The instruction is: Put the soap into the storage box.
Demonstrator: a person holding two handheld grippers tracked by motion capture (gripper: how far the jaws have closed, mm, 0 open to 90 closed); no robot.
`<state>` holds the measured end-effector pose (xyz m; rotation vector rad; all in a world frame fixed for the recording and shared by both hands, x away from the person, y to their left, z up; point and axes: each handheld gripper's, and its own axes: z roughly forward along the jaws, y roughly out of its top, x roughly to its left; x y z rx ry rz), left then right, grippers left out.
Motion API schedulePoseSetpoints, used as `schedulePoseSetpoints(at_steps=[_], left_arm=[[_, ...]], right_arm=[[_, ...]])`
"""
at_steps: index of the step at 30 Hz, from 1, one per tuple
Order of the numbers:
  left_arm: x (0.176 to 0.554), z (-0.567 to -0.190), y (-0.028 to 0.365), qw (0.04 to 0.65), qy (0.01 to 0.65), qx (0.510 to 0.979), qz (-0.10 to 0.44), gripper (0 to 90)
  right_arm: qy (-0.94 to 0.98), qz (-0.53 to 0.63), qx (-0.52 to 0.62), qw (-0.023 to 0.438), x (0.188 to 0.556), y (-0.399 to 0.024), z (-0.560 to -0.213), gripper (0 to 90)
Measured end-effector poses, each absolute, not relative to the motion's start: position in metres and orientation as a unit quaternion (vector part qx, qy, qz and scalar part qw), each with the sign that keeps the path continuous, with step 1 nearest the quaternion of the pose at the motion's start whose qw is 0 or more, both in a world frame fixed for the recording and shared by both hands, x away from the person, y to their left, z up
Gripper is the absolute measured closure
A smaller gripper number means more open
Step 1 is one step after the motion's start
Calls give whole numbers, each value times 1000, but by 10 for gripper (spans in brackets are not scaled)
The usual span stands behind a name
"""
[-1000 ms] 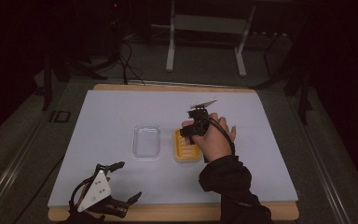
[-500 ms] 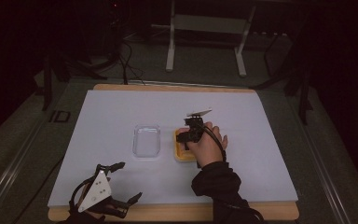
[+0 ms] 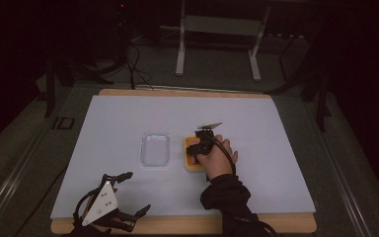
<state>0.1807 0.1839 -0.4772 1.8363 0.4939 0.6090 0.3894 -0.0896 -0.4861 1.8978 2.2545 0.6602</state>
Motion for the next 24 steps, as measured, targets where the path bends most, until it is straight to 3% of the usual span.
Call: schedulePoseSetpoints(at_steps=[16, 24], left_arm=[[180, -477, 183, 543, 205, 772, 258, 6], [180, -477, 183, 542, 205, 773, 258, 6]], right_arm=[[771, 197, 604, 53, 394, -88, -491, 340], [785, 246, 566, 55, 393, -98, -458, 257]])
